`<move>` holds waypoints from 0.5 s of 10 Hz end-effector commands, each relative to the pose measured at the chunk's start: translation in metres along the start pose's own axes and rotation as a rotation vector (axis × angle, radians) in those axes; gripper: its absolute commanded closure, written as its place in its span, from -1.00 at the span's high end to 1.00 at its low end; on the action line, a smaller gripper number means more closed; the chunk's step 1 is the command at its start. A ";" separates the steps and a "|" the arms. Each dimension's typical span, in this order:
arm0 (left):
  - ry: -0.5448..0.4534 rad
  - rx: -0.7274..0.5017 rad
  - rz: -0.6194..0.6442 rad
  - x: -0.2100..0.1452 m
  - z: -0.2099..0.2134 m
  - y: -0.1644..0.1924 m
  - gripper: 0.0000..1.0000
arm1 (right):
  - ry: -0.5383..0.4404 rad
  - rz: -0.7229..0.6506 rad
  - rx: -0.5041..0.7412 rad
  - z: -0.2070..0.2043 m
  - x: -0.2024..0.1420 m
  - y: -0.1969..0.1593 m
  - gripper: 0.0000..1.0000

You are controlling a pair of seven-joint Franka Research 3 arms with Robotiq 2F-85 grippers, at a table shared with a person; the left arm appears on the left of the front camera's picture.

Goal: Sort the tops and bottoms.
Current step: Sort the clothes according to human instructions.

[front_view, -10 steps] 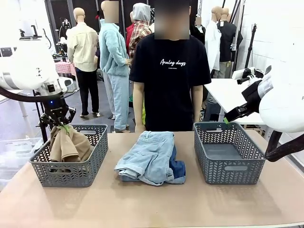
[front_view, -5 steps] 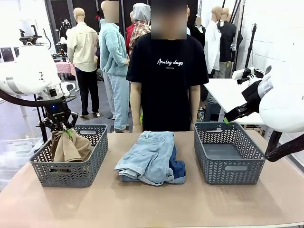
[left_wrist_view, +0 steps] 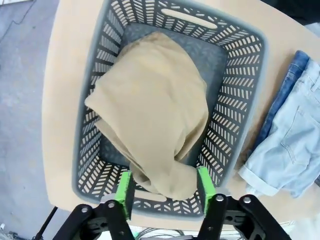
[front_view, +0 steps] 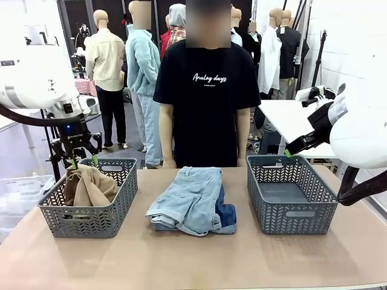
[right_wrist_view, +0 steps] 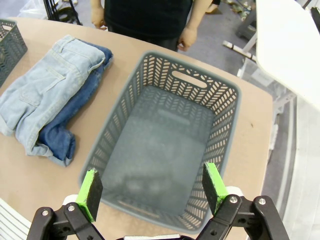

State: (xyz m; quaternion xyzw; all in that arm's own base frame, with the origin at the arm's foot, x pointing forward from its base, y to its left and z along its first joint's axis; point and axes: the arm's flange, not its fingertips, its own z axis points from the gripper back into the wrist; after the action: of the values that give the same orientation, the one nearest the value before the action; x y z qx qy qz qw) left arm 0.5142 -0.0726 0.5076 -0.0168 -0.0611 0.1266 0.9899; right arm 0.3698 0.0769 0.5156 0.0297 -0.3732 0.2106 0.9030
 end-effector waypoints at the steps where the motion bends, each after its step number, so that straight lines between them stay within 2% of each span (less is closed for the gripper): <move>1: -0.040 0.047 0.060 0.004 0.015 -0.001 1.00 | -0.001 0.000 0.007 -0.001 0.000 0.000 1.00; 2: 0.000 0.000 0.000 0.000 0.000 0.000 1.00 | -0.001 0.000 0.007 -0.001 0.000 0.000 1.00; 5: 0.000 0.000 0.000 0.000 0.000 0.000 1.00 | -0.001 0.000 0.007 -0.001 0.000 0.000 1.00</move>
State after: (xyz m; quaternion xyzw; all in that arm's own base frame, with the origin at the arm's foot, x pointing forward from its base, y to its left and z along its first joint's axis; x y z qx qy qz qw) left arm 0.5153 -0.0727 0.5076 -0.0079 -0.0596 0.1343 0.9891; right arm 0.3698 0.0769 0.5156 0.0297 -0.3732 0.2106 0.9030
